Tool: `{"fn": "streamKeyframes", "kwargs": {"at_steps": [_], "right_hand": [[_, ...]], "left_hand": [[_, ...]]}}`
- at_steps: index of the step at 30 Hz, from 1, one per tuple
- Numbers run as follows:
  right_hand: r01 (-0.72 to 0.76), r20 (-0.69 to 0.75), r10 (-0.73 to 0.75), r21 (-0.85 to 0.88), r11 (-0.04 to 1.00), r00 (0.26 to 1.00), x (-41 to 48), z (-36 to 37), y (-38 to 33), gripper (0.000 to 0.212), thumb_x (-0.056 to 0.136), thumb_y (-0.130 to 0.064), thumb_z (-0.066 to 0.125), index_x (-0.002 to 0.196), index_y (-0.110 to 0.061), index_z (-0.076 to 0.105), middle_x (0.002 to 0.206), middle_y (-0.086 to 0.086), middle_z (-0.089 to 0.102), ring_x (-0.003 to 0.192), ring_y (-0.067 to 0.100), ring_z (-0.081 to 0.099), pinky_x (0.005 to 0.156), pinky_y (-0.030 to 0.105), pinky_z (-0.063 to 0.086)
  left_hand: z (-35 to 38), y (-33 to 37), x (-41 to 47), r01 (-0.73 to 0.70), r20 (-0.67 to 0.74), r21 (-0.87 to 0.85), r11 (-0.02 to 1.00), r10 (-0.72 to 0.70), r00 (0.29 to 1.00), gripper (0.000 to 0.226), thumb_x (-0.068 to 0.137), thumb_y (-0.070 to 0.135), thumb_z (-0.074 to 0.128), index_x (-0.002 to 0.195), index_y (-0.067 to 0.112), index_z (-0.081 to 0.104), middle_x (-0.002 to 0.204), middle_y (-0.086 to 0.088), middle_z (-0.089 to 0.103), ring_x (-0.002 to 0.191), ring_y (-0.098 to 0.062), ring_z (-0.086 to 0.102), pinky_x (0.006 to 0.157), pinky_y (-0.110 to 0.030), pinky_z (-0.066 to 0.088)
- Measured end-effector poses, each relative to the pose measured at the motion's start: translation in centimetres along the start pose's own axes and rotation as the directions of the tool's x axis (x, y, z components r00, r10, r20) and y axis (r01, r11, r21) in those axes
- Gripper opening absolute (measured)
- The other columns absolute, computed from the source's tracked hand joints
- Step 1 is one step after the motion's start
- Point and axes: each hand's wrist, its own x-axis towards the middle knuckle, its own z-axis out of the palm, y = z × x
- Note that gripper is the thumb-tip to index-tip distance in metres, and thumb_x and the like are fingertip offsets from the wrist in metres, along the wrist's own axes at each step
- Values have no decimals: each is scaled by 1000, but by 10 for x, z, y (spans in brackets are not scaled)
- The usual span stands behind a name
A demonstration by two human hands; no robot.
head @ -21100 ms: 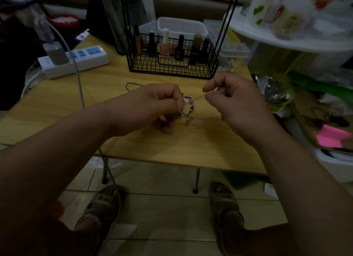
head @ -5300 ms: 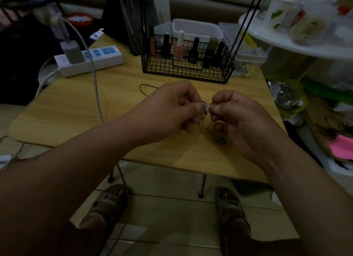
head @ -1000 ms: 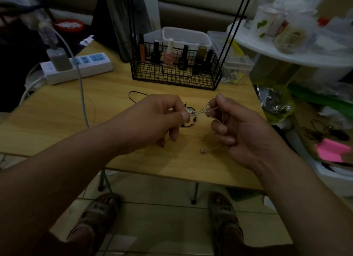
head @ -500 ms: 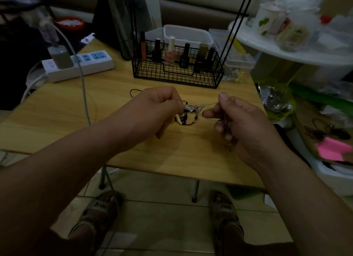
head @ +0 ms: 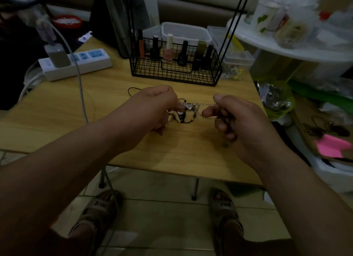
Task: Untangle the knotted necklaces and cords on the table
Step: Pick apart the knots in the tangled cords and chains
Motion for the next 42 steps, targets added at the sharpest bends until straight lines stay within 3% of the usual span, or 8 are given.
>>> {"fn": "streamKeyframes", "kwargs": {"at_steps": [2, 5, 11, 19, 28, 33, 38, 42], "right_hand": [[20, 24, -21, 34, 999, 1000, -1, 0, -1, 36, 98, -30, 65, 62, -27, 61, 87, 2, 76, 55, 10, 41, 46, 22, 25], [51, 56, -53, 45, 998, 997, -3, 0, -1, 35, 96, -27, 68, 65, -25, 52, 88, 5, 76, 52, 10, 39, 43, 19, 26], [66, 83, -73, 84, 994, 994, -4, 0, -2, 38, 96, -23, 68, 61, -26, 53, 87, 6, 76, 49, 10, 37, 41, 18, 27], [65, 89, -73, 86, 994, 993, -2, -4, -3, 35, 96, -22, 67, 65, -22, 50, 85, 6, 75, 48, 10, 36, 42, 18, 26], [34, 7, -33, -101, 994, 999, 1, -3, 4, 28, 96, -29, 69, 76, -16, 54, 84, 5, 77, 48, 7, 39, 43, 16, 33], [64, 33, -59, -180, 982, 998, 0, 4, 9, 27, 96, -31, 69, 78, -15, 56, 82, 4, 77, 49, 4, 42, 47, 17, 36], [95, 73, -81, -213, 972, 994, 0, 9, 14, 21, 93, -26, 71, 89, -8, 61, 93, 31, 67, 52, 5, 41, 51, 23, 34], [173, 110, -150, -245, 954, 983, 0, 14, 18, 19, 91, -19, 76, 93, -10, 60, 79, 7, 64, 60, 8, 53, 55, 26, 44]], "left_hand": [[3, 0, 0, 2, 14, -64, 998, -1, 1000, 23, 100, 12, 52, 80, 13, 63, 79, -11, 63, 49, -11, 37, 51, -31, 40], [5, -2, -1, 10, 49, -76, 997, -6, 999, 15, 100, 10, 56, 86, 11, 54, 63, -2, 53, 45, -9, 37, 46, -27, 37], [8, -5, 0, -14, 101, 21, 1000, 12, 995, 11, 96, 15, 69, 106, 11, 68, 55, 9, 51, 49, -9, 36, 44, -25, 34], [11, -8, 2, -10, 90, 48, 999, 6, 996, 10, 97, 23, 70, 96, 18, 79, 59, 6, 54, 52, -14, 35, 47, -28, 32], [5, -7, 4, 132, 201, -254, 958, -81, 976, 20, 102, 18, 59, 107, 9, 76, 55, 3, 25, 48, -10, 22, 43, -21, 27], [9, -3, 1, 235, 255, -443, 865, -130, 958, 17, 99, 20, 60, 95, 15, 76, 59, 4, 18, 54, -10, 11, 42, -19, 22], [12, -7, 1, 285, 286, -579, 764, -137, 948, 20, 99, 18, 60, 85, 17, 74, 53, 8, 20, 45, -6, 15, 37, -16, 27], [16, -8, 0, 333, 333, -648, 685, -138, 933, 15, 99, 17, 57, 99, 14, 72, 49, 9, 21, 39, -5, 17, 35, -14, 26]]}}
